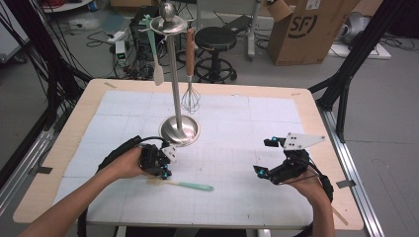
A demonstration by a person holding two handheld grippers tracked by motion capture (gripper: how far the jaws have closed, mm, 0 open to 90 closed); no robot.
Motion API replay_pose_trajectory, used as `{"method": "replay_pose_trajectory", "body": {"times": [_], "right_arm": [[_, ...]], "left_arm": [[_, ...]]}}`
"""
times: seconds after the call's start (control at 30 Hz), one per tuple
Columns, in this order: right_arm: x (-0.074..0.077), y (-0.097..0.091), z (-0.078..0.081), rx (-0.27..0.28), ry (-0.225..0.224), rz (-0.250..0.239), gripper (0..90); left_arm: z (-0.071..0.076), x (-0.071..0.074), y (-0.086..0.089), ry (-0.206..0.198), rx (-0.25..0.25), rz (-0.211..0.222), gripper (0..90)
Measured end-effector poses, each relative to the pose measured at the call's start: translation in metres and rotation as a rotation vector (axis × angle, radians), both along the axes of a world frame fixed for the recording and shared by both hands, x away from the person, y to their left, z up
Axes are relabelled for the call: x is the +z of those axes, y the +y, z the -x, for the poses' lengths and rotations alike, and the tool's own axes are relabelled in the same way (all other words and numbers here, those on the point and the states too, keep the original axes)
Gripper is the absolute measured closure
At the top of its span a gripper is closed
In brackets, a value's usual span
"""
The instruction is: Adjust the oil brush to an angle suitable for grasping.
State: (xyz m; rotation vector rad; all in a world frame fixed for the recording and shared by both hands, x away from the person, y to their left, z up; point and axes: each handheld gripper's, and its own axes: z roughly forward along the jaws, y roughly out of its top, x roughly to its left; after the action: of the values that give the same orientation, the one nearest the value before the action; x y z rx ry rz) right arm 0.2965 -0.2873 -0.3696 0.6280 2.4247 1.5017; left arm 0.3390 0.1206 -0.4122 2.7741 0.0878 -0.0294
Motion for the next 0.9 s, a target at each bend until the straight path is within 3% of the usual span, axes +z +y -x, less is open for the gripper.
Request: {"method": "replay_pose_trajectory", "body": {"times": [0.43, 0.6, 0.9], "right_arm": [[-0.001, 0.000, -0.001, -0.003, 0.001, 0.010, 0.0], [-0.002, 0.000, -0.001, -0.005, 0.002, 0.010, 0.0], [-0.002, 0.001, -0.001, 0.001, 0.006, 0.020, 0.0]], "left_arm": [[0.002, 0.002, 0.011, -0.005, 0.008, -0.003, 89.9], [0.005, 0.004, 0.007, -0.006, 0.000, 0.020, 89.9], [0.009, 0.005, -0.004, -0.006, -0.038, 0.016, 89.9]]}}
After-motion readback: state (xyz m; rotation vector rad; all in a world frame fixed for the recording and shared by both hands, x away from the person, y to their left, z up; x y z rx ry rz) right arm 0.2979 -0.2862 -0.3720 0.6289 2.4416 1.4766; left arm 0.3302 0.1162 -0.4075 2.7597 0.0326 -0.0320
